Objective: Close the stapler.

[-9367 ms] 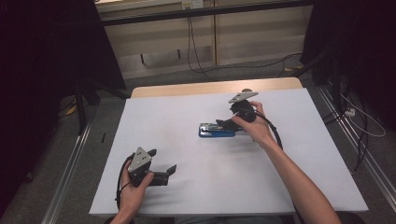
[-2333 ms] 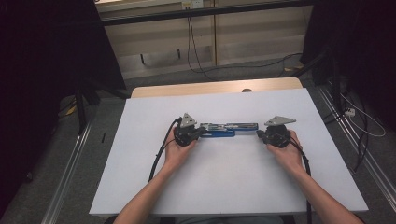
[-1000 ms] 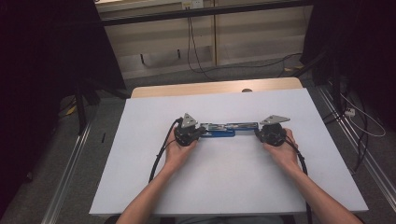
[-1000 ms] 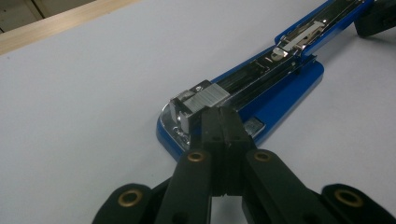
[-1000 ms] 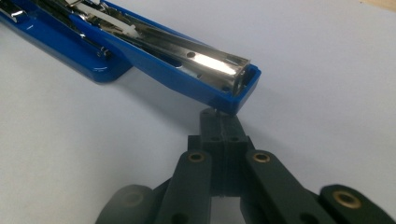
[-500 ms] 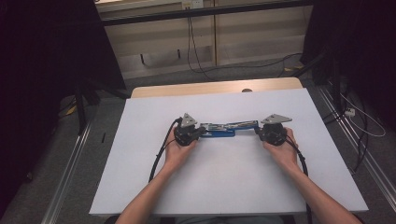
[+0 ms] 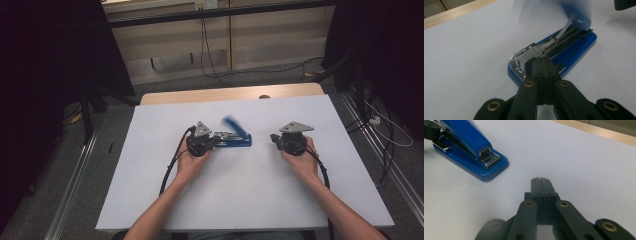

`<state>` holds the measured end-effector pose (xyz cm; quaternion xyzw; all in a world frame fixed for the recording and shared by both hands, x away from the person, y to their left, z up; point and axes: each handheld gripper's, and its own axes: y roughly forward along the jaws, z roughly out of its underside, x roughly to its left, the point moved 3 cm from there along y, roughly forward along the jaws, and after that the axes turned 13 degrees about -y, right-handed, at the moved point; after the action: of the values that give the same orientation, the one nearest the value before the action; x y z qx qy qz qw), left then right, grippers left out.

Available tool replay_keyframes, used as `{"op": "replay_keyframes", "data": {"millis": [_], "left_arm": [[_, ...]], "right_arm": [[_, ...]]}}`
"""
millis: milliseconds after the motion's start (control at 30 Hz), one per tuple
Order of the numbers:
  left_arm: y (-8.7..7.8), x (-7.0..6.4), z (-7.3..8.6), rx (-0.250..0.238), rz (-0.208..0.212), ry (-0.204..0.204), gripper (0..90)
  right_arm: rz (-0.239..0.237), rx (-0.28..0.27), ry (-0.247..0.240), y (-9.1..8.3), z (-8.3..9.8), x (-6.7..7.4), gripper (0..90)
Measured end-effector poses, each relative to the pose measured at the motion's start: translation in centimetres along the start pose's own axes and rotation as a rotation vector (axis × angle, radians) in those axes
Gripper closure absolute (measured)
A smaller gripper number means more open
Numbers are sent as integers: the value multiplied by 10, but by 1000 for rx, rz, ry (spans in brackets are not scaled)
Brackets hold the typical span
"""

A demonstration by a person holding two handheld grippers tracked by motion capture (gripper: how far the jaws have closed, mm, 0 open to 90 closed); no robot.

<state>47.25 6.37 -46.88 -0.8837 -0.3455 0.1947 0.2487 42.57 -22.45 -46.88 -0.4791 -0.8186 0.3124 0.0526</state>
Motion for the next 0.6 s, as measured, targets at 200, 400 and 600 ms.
{"op": "replay_keyframes", "data": {"millis": [200,400,600], "left_arm": [[0,0,0,-3,2,-10,900],[0,-1,0,-1,2,-19,900],[0,-1,0,0,-1,-20,895]], "right_arm": [[-12,-35,-1,-2,-2,0,900],[-14,-51,23,-4,-1,-2,900],[-23,-71,35,-5,-3,-2,828]]}}
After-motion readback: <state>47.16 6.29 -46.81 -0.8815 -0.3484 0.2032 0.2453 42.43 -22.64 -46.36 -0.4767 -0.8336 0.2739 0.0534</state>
